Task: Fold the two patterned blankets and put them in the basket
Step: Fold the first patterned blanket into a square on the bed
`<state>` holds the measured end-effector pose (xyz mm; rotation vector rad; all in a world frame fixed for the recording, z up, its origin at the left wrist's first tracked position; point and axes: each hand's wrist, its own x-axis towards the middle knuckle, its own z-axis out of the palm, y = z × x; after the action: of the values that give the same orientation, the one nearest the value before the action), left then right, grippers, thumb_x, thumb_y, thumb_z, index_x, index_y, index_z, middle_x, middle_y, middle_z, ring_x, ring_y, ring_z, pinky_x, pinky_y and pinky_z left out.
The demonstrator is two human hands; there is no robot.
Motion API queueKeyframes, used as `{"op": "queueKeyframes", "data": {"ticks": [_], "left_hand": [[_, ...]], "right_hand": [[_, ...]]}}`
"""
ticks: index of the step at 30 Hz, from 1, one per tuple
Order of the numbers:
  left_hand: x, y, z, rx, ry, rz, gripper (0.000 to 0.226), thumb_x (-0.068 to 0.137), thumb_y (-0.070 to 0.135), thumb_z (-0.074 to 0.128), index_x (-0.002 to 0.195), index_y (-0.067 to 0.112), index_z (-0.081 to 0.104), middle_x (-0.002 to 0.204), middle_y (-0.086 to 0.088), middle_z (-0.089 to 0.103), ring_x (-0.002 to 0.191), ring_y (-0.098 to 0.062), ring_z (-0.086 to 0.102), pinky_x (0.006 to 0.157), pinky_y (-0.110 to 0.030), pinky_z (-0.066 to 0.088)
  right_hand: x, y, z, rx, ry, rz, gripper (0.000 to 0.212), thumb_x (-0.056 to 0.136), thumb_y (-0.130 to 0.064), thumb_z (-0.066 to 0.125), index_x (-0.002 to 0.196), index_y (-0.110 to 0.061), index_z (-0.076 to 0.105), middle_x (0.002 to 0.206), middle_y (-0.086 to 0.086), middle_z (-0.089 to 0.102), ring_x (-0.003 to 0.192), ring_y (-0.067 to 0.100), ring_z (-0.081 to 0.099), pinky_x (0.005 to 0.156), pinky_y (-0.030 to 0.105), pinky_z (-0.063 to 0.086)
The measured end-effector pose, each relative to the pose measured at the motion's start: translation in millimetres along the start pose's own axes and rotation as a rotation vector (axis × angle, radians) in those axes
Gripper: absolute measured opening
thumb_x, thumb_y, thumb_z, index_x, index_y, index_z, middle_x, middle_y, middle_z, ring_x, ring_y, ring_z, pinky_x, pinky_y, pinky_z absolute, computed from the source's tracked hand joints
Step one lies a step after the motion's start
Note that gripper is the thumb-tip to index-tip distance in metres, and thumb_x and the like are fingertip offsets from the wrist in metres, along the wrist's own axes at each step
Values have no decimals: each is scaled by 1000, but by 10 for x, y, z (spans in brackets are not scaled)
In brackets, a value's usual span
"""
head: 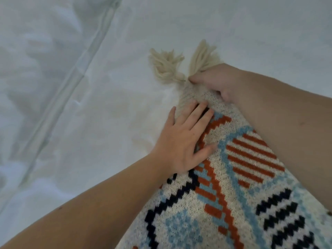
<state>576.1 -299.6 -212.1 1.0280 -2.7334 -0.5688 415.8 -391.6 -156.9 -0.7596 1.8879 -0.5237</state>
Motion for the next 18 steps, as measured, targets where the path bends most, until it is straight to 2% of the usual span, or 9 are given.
{"op": "queueKeyframes", "data": {"ticks": [3,4,6,7,10,12,13,15,18], "left_hand": [[14,-3,7,-28,84,133,66,98,51,53,152,15,41,161,-8,33,152,-26,21,116,-56,27],[15,-9,6,-22,95,156,64,97,49,55,150,14,44,159,-9,37,151,-27,23,117,-55,27],[14,-15,-16,6,115,172,61,97,49,56,147,14,48,157,-10,39,151,-27,25,119,-54,24],[24,-14,-36,18,130,179,62,97,49,56,147,14,49,157,-10,40,151,-28,25,120,-53,22],[111,-12,-124,21,149,213,63,95,51,58,145,14,51,157,-12,38,151,-29,24,123,-49,16],[175,-33,-165,46,108,203,66,94,56,55,146,15,49,158,-12,36,151,-30,22,124,-47,14],[189,-46,-172,65,59,174,69,94,60,52,148,17,47,160,-12,34,151,-30,20,124,-48,14],[178,-93,-164,115,-51,97,74,95,67,43,153,22,39,163,-10,26,153,-30,12,123,-52,13],[142,-151,-140,154,-141,60,78,96,71,30,159,25,22,167,-7,10,155,-26,-2,124,-53,9]], "right_hand": [[80,-41,-19,79,5,76,42,87,-32,73,120,-8,63,109,11,70,97,25,69,89,36,57],[97,-90,-39,106,43,36,30,87,-26,72,111,-8,65,99,9,71,82,17,71,76,28,59],[107,-256,-102,184,145,-129,6,87,-11,69,84,-11,63,79,5,66,49,7,62,43,16,45],[92,-355,-148,223,202,-241,15,86,-5,65,75,-14,59,75,4,64,46,8,60,39,17,39],[97,-527,-201,241,359,-499,22,75,-2,60,70,-24,60,72,-1,64,72,20,69,57,28,53],[110,-451,-166,64,340,-574,17,78,-11,62,87,-25,65,86,-5,67,87,19,67,79,36,57],[85,-358,-128,-100,280,-567,23,85,-19,63,108,-25,64,107,-6,66,100,16,62,91,36,53],[-9,-86,-66,-432,214,-546,54,96,-34,54,147,-26,38,149,-5,44,134,16,43,113,39,33],[-293,395,-1,-607,374,-640,56,103,-43,37,154,-23,27,162,3,25,150,22,18,121,47,17]]}}
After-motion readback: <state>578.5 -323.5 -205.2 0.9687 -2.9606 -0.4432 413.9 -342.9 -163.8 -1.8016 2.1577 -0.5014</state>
